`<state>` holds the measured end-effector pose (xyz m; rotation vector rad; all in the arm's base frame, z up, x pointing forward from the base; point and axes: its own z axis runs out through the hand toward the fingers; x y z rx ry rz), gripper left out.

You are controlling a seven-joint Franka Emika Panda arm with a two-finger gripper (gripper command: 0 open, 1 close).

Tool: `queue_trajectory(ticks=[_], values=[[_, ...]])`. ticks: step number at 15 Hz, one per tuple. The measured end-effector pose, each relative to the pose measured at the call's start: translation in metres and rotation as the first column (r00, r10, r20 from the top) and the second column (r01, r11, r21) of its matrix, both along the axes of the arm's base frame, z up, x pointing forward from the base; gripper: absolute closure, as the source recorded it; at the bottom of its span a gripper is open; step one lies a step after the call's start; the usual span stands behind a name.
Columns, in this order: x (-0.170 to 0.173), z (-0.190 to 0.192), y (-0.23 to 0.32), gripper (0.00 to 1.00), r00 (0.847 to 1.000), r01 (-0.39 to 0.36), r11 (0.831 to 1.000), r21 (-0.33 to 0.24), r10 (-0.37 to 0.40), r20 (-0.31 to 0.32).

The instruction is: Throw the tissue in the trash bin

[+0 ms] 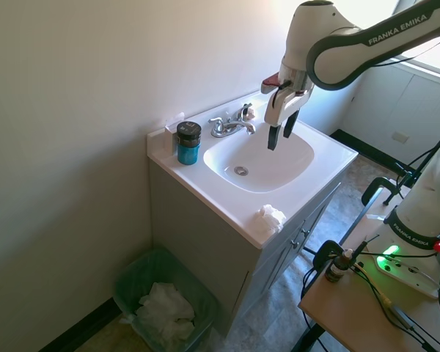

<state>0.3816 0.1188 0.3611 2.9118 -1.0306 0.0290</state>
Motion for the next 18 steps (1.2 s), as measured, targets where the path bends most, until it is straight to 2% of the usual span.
queue_trajectory(ticks=[6, 9, 13, 14, 18], values=[[-0.052, -0.025, 0.082, 0.00, 0.996, -0.088, 0.996, -0.015, 0.088, -0.023], [-0.060, -0.045, 0.103, 0.00, 0.994, -0.104, 0.994, -0.010, 0.104, -0.032], [-0.060, -0.080, 0.112, 0.00, 0.993, -0.088, 0.996, -0.003, 0.088, -0.073], [-0.059, -0.088, 0.113, 1.00, 0.993, -0.084, 0.996, -0.001, 0.084, -0.079], [-0.052, -0.107, 0.113, 1.00, 0.993, -0.059, 0.998, 0.001, 0.059, -0.099]])
